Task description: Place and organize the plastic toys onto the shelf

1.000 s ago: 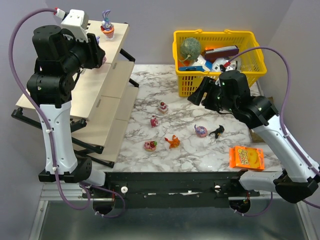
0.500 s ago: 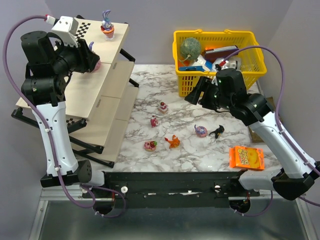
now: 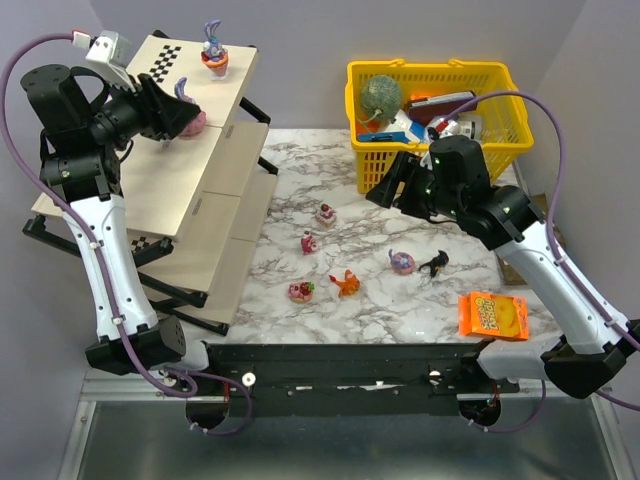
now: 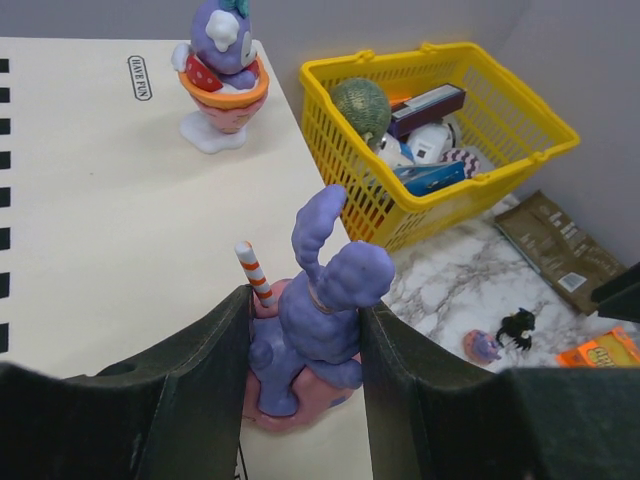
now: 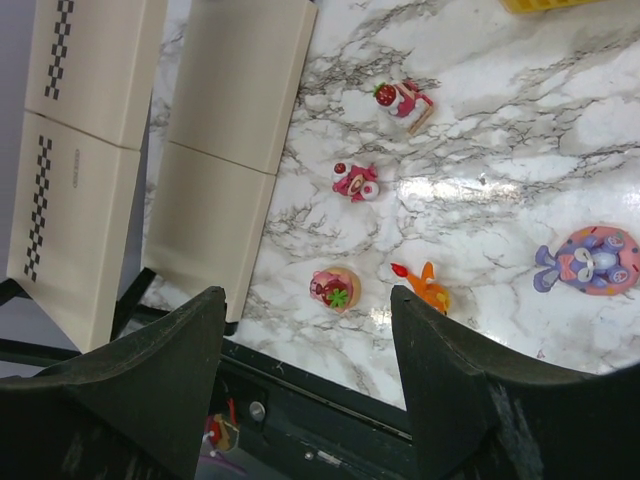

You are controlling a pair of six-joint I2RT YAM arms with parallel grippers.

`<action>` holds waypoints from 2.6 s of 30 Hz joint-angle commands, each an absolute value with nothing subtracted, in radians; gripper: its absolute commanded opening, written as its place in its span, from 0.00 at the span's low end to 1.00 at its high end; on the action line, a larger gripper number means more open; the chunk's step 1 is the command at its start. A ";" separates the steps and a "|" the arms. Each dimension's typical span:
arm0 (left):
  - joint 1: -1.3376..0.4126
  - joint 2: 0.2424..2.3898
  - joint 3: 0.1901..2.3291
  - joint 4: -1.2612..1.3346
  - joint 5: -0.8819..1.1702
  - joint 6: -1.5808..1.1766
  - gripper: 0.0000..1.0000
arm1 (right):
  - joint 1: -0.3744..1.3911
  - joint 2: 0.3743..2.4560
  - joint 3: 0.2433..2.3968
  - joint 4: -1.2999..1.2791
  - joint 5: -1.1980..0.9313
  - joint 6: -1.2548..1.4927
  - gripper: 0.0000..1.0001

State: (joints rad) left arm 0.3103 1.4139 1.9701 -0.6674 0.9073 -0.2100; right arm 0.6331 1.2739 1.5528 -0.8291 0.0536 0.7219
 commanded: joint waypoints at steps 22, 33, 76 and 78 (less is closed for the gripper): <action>0.337 1.445 1.996 -0.686 0.969 -0.199 0.17 | 0.627 1.256 1.517 -0.801 0.034 0.735 0.75; 0.336 1.496 2.023 -0.686 0.997 -0.218 0.22 | 0.627 1.241 1.500 -0.798 0.041 0.749 0.74; 0.311 1.428 1.922 -0.635 1.006 -0.270 0.53 | 0.629 1.204 1.447 -0.787 0.040 0.761 0.74; 0.311 1.428 1.930 -0.637 1.000 -0.268 0.59 | 0.627 1.201 1.445 -0.785 0.040 0.759 0.74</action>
